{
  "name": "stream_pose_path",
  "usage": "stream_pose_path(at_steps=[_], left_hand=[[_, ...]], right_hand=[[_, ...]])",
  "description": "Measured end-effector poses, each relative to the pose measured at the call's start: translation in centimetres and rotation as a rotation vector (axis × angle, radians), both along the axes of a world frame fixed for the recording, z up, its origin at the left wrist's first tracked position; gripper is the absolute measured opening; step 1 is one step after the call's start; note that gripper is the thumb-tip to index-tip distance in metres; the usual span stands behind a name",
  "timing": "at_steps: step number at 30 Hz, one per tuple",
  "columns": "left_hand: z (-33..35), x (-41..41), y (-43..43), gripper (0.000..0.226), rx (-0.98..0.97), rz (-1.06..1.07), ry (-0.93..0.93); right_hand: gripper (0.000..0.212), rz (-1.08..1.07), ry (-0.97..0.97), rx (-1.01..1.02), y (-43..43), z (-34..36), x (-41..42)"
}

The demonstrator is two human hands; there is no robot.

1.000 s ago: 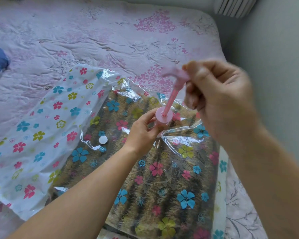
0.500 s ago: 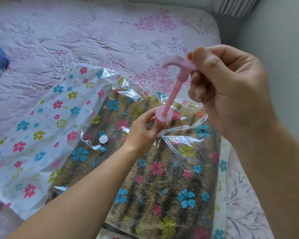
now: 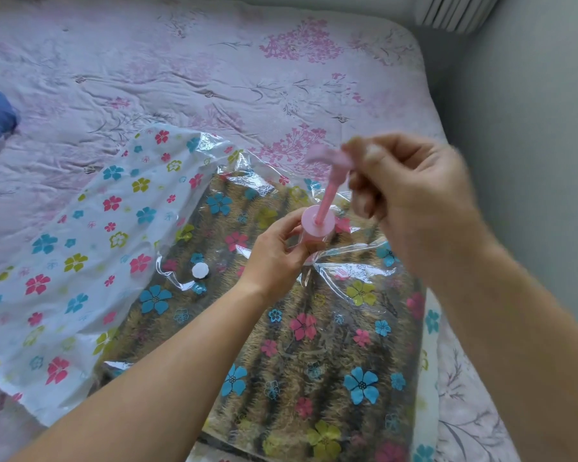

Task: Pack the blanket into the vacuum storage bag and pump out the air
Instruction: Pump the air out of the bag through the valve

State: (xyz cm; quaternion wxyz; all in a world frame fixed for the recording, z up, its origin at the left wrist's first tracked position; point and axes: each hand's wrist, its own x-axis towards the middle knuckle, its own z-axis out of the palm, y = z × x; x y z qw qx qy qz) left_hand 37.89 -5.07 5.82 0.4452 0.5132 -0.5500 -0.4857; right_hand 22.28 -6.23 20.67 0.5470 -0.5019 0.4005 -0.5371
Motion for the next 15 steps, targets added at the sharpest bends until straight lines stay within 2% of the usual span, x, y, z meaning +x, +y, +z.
stream_pose_path(at_steps=[2,4,7,9,11,13,15], left_hand=[[-0.1,0.0,0.1,0.042,0.001,-0.01,-0.02],[0.0,0.0,0.0,0.042,0.006,-0.007,-0.022],[0.0,-0.1,0.0,0.042,0.007,0.008,0.005],[0.0,0.0,0.1,0.036,0.01,0.017,0.023],[-0.2,0.1,0.2,0.029,0.004,0.019,0.011],[0.0,0.1,0.2,0.031,0.015,0.016,0.017],[0.1,0.0,0.1,0.039,0.014,0.004,0.044]], right_hand=[[0.017,0.029,-0.108,-0.102,-0.2,2.1,-0.5],[0.015,0.029,-0.147,-0.107,-0.4,2.1,-0.5],[0.016,-0.019,0.031,0.0,0.1,-1.5,0.3],[0.016,-0.037,0.166,0.16,0.6,-4.5,0.9],[0.015,-0.038,0.216,0.289,0.6,-5.9,1.0],[0.015,-0.019,0.259,0.282,0.3,-5.5,0.9],[0.017,-0.003,0.214,0.16,-0.1,-3.3,0.7]])
